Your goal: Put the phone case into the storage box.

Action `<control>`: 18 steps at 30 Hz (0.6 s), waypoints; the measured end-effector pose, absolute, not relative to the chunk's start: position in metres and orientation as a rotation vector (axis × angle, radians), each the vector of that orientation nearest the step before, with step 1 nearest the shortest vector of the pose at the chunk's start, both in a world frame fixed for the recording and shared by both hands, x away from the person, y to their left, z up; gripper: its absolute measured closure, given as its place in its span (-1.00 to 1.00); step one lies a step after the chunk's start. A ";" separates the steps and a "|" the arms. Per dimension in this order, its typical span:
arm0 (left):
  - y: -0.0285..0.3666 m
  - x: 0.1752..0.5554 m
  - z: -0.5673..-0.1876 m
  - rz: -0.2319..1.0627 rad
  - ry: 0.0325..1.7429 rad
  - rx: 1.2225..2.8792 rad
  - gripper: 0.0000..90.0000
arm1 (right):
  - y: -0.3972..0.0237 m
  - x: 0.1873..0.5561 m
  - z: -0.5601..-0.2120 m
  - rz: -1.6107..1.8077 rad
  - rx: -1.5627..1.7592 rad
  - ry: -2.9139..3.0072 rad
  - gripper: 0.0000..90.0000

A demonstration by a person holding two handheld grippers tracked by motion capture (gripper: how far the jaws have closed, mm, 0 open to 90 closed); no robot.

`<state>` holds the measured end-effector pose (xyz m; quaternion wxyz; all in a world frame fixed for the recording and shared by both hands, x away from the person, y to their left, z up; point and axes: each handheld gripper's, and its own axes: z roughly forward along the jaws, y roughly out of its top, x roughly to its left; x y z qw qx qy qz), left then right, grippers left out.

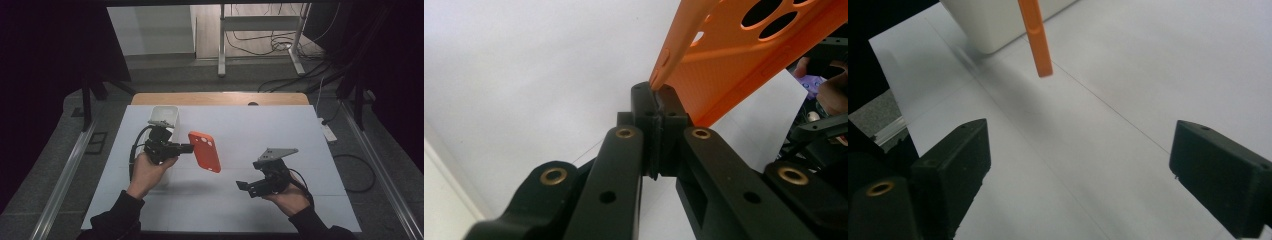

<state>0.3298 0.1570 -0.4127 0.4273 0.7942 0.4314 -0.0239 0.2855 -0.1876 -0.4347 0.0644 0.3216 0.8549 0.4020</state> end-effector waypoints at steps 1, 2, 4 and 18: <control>0.157 0.330 -0.413 -0.060 1.078 1.984 0.98 | -0.188 0.285 -0.435 1.214 0.971 2.581 -0.84; 0.158 0.330 -0.413 -0.058 1.081 1.985 0.98 | -0.190 0.285 -0.435 1.213 0.976 2.580 -0.86; 0.160 0.331 -0.412 -0.055 1.084 1.982 0.98 | -0.194 0.283 -0.435 1.212 0.989 2.575 -0.89; 0.170 0.336 -0.406 -0.034 1.100 1.977 0.98 | -0.218 0.274 -0.438 1.181 1.020 2.542 -1.00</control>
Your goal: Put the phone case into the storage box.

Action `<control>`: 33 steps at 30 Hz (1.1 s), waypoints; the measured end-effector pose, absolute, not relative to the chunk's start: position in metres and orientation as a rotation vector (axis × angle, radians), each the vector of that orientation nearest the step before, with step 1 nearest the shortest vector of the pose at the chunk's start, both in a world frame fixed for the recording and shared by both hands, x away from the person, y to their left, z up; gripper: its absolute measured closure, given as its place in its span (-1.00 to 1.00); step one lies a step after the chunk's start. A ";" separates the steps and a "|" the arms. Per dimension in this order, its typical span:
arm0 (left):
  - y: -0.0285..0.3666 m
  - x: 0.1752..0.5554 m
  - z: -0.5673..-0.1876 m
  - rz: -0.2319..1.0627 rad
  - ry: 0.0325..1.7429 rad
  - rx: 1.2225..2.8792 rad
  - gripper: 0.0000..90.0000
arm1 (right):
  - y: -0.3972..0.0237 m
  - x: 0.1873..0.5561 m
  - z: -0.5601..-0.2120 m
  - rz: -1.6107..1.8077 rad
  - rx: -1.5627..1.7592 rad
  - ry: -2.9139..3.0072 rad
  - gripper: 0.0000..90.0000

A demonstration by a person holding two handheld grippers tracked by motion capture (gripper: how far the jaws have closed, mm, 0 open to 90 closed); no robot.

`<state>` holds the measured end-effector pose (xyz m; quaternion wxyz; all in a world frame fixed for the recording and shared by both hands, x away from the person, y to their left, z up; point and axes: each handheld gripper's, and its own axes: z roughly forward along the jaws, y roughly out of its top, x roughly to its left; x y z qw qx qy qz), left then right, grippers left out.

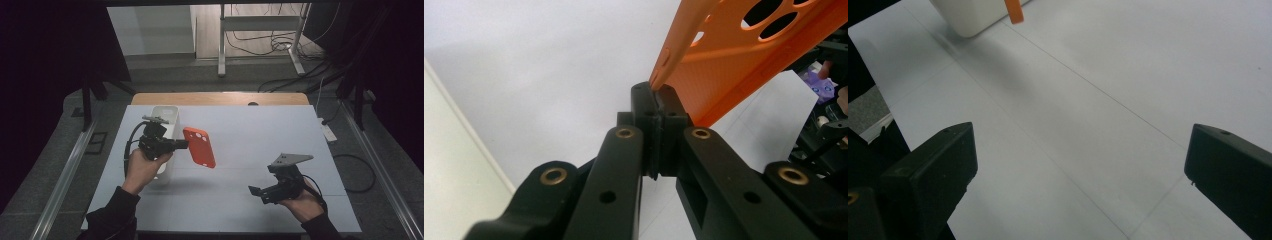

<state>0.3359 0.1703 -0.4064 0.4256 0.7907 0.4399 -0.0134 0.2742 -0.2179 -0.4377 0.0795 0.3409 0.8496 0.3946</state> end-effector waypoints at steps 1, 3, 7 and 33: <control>0.170 0.336 -0.406 -0.034 1.100 1.977 0.98 | -0.218 0.274 -0.438 1.181 1.020 2.542 -1.00; 0.171 0.337 -0.406 -0.034 1.102 1.979 0.98 | -0.224 0.272 -0.438 1.174 1.024 2.532 -1.00; 0.173 0.337 -0.407 -0.034 1.110 1.965 0.98 | -0.232 0.270 -0.438 1.173 1.037 2.515 -1.00; 0.200 0.351 -0.393 -0.003 1.174 1.920 0.98 | -0.280 0.252 -0.444 1.109 1.137 2.381 -1.00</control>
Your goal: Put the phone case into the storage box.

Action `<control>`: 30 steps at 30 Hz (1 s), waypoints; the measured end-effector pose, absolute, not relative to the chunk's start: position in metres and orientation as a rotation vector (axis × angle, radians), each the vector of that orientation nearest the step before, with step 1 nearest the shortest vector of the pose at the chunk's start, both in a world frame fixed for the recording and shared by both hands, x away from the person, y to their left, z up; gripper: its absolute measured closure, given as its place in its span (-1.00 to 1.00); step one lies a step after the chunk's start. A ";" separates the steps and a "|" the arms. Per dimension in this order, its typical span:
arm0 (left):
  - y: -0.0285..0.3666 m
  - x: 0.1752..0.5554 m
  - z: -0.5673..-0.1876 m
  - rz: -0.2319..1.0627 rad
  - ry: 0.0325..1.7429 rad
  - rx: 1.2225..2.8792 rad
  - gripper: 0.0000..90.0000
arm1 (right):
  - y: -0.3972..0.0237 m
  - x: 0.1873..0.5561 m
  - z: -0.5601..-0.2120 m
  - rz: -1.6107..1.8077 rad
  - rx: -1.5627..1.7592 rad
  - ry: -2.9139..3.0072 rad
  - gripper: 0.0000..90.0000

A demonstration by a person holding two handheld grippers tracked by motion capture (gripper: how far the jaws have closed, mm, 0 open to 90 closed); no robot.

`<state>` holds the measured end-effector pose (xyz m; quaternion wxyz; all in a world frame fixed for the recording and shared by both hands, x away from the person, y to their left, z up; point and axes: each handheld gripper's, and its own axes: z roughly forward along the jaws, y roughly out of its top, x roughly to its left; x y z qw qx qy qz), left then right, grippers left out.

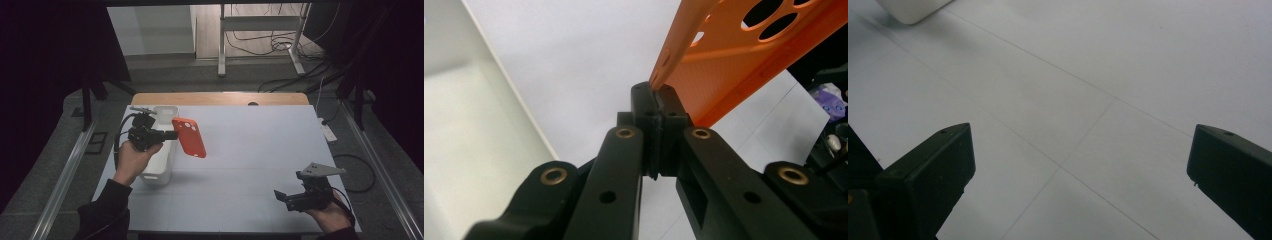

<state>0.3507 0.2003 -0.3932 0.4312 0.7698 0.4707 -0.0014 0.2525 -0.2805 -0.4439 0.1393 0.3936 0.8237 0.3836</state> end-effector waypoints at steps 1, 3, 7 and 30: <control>0.201 0.351 -0.393 -0.004 1.175 1.920 0.98 | -0.283 0.251 -0.444 1.101 1.149 2.376 -1.00; 0.203 0.352 -0.392 -0.004 1.178 1.915 0.98 | -0.286 0.250 -0.445 1.100 1.161 2.369 -1.00; 0.208 0.354 -0.389 0.001 1.189 1.912 0.98 | -0.290 0.248 -0.445 1.092 1.186 2.355 -1.00; 0.232 0.367 -0.370 0.061 1.241 1.900 0.98 | -0.313 0.234 -0.446 1.035 1.278 2.297 -1.00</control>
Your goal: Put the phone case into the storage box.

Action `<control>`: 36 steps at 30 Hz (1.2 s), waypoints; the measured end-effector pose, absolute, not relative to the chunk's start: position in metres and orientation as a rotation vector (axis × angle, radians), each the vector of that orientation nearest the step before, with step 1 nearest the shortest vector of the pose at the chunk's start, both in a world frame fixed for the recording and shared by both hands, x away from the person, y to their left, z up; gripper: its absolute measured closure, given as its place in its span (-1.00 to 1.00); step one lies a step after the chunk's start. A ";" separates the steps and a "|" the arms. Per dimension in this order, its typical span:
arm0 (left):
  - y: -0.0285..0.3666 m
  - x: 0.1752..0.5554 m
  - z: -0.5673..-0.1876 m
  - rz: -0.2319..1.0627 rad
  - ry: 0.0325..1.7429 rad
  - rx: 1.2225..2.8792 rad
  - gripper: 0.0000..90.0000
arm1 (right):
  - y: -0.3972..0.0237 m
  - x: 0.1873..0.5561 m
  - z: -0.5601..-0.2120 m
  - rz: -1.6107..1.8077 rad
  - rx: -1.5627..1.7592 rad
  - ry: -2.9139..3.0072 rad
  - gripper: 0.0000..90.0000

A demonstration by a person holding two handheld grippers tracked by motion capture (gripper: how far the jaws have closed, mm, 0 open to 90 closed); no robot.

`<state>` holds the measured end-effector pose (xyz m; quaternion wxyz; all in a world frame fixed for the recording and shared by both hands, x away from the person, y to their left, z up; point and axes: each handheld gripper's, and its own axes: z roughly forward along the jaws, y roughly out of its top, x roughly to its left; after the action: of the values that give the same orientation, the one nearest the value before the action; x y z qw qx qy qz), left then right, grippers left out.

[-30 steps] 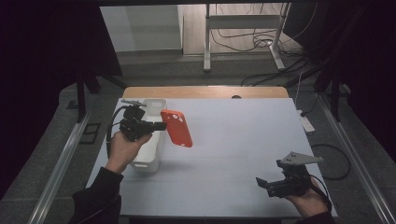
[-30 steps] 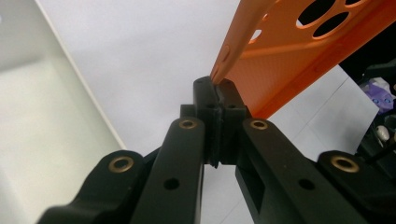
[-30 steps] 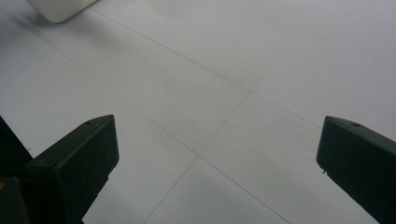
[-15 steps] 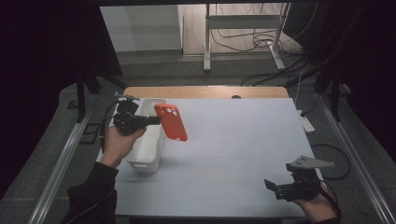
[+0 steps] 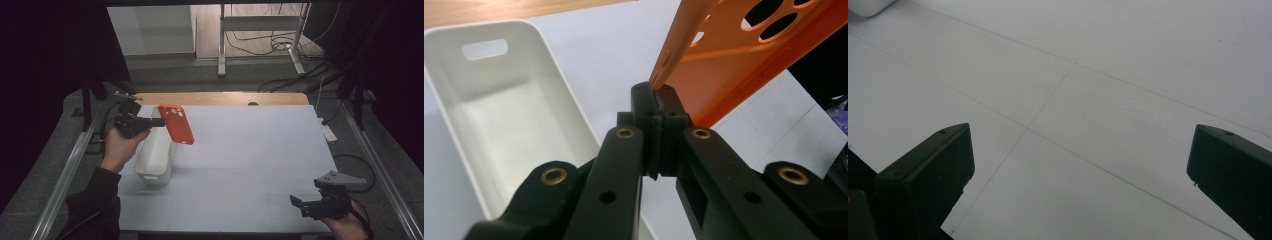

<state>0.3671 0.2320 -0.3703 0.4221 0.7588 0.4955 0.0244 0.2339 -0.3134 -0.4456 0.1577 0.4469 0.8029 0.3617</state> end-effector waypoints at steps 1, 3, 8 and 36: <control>0.234 0.368 -0.370 0.062 1.246 1.897 0.98 | -0.315 0.233 -0.446 1.030 1.286 2.294 -1.00; 0.235 0.369 -0.369 0.066 1.250 1.894 0.98 | -0.317 0.232 -0.445 1.044 1.298 2.277 -1.00; 0.240 0.374 -0.369 0.075 1.265 1.894 0.98 | -0.318 0.231 -0.445 1.046 1.306 2.264 -1.00; 0.270 0.402 -0.367 0.140 1.381 1.865 0.98 | -0.318 0.231 -0.445 1.043 1.311 2.263 -1.00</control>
<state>0.4015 0.2699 -0.3668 0.3970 0.7362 0.5453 0.0551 0.2310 -0.3185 -0.4446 0.1622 0.4595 0.7931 0.3655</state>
